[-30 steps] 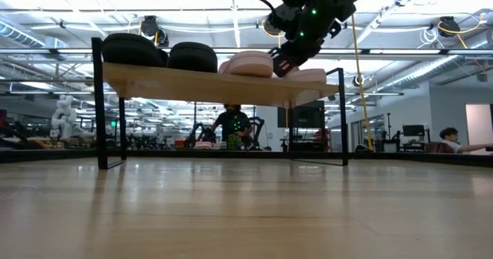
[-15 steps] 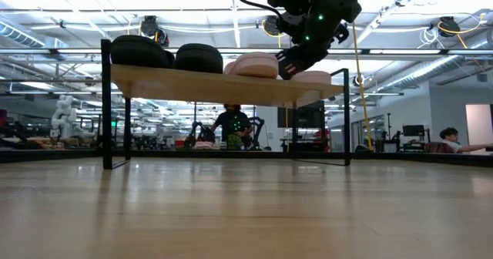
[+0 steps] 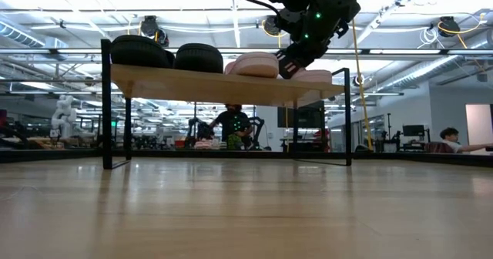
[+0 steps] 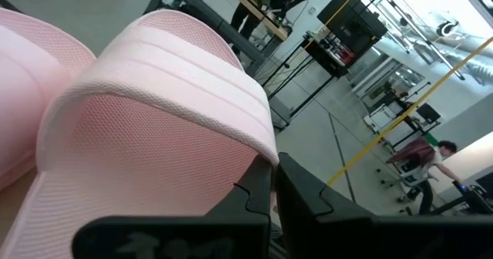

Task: Pick and place slides into the shelf
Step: Put the pink slide on the shelf

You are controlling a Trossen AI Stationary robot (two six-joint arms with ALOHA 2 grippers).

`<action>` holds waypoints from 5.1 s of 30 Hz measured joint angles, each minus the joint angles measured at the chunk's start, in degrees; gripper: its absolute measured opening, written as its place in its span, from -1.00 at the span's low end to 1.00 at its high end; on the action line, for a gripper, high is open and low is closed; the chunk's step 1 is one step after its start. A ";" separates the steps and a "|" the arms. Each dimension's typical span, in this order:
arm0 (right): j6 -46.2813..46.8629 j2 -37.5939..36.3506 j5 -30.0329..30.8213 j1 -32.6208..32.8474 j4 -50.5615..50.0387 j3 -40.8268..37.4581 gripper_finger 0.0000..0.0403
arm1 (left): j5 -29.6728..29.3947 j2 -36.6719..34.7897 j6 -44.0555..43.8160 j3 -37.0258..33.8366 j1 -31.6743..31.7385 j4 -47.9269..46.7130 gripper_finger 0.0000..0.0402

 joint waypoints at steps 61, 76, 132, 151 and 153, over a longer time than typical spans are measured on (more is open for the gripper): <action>11.99 -1.75 -20.70 -4.43 -34.74 7.85 -1.00 | -0.09 0.00 0.44 0.00 0.01 0.27 -0.44; 8.44 -1.18 -26.87 -6.33 -39.90 14.16 -1.00 | -0.11 0.00 0.87 0.00 0.01 0.27 -0.44; -2.04 -1.05 -19.41 -4.93 -47.63 14.14 -0.98 | -0.15 0.00 1.33 0.00 0.00 0.30 -0.44; -3.38 -1.05 -17.97 -5.33 -51.76 14.19 -1.00 | -0.13 0.00 1.16 -0.02 0.00 0.31 -0.44; -3.43 -1.05 -17.94 -5.33 -51.74 14.19 -1.00 | -0.13 0.00 1.41 0.00 0.00 0.32 -0.44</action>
